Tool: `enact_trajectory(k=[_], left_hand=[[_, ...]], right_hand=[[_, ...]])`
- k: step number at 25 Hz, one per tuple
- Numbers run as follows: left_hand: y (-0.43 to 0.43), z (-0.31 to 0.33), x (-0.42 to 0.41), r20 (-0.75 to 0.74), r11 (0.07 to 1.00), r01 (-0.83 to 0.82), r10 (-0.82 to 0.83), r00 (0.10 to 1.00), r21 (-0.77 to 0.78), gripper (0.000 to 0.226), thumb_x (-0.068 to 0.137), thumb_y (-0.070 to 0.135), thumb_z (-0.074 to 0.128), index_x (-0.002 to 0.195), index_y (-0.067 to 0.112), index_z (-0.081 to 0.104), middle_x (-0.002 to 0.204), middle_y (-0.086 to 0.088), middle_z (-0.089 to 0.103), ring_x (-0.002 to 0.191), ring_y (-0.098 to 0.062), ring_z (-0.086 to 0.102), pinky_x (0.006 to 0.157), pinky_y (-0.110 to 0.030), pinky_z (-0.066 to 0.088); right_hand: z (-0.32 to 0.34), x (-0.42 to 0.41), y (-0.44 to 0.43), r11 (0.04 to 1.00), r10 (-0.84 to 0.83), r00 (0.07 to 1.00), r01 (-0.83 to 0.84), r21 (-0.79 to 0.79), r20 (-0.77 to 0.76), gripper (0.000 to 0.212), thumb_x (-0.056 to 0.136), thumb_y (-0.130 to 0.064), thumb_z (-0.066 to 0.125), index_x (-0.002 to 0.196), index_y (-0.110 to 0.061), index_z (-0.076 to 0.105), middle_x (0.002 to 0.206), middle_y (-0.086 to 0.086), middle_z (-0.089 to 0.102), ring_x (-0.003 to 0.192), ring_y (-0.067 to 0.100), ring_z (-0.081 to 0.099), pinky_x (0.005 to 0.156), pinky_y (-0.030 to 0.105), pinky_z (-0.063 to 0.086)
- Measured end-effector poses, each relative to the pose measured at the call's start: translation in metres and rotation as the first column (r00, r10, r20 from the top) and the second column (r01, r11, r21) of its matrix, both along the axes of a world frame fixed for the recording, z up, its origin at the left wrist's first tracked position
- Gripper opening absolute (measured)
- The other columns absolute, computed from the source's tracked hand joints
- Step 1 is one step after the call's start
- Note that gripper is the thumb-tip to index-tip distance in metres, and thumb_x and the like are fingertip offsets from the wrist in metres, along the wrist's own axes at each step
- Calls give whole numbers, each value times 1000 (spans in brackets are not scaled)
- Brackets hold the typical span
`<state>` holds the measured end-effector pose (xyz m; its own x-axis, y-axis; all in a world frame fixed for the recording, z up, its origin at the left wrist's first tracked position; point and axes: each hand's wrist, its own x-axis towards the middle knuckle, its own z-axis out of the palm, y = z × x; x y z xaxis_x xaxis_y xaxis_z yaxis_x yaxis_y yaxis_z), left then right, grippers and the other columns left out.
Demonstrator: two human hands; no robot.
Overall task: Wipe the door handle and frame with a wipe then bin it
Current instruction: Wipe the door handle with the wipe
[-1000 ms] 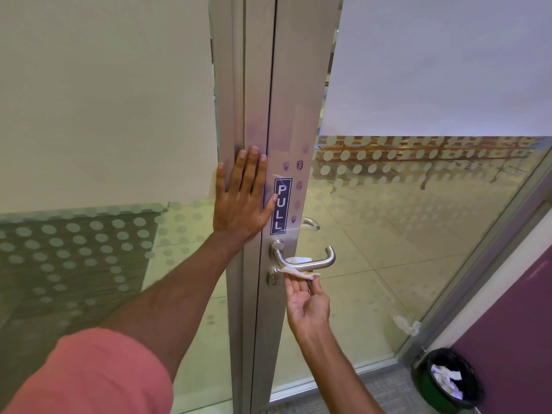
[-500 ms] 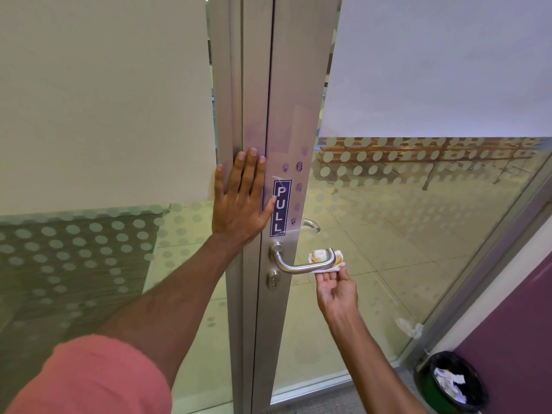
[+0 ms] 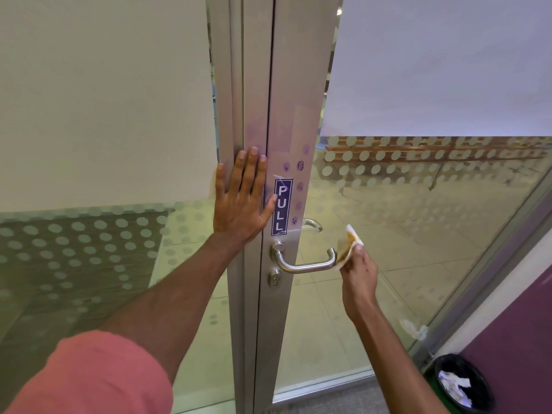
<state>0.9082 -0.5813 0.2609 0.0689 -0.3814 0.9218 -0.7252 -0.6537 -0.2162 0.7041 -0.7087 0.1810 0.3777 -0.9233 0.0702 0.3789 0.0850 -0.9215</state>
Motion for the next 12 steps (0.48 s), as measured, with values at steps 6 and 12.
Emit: enact_trajectory(k=[6,12], left_hand=[[1,1,-2,-24,1000,17,-17,1000,-1,81,98,54,39,155,8,2,161,-12,10,151,-20,-15,123,-47,-9],[2,1,-2,-35,1000,-2,2,999,16,81,99,56,34,155,10,0,162,-13,7,151,-21,-15,122,-46,-11]], right_hand=[[11,29,41,878,-119,954,-29,-479,-276,33,104,-24,37,131,-29,55,114,-8,67,112,15,59,87,10,45],[-22,65,78,551,-371,635,-437,-711,-678,63,100,-15,47,152,-31,15,161,-6,4,147,23,8,117,47,25]])
